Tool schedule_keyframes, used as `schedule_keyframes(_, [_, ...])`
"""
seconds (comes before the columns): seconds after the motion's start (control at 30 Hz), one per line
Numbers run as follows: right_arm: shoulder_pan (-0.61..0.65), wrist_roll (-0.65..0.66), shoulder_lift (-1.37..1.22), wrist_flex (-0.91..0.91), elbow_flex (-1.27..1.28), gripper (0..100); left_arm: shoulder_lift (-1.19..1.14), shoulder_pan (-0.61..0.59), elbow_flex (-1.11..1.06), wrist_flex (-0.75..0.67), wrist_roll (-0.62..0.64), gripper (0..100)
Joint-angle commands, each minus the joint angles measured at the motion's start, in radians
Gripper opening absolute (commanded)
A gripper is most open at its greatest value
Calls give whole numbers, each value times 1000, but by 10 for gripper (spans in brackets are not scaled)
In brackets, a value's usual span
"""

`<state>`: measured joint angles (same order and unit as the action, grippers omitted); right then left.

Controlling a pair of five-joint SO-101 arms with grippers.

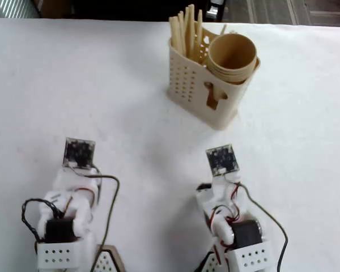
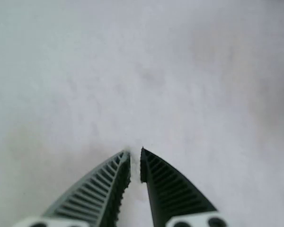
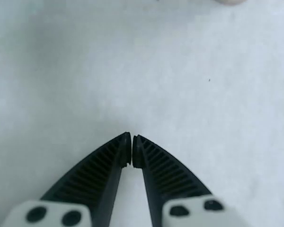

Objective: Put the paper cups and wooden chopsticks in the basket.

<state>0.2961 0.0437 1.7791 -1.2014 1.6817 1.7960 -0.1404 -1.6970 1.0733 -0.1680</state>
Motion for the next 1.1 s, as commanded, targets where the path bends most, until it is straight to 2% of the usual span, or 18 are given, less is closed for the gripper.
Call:
schedule_keyframes(0.0, [-8,-11,19,-68,9,19,8,5,3,61,-6,58])
schedule_keyframes(0.23, [-5,-11,21,-65,9,19,8,5,3,181,-6,57])
schedule_keyframes(1.07, [-5,-11,21,-65,9,19,8,8,3,196,2,57])
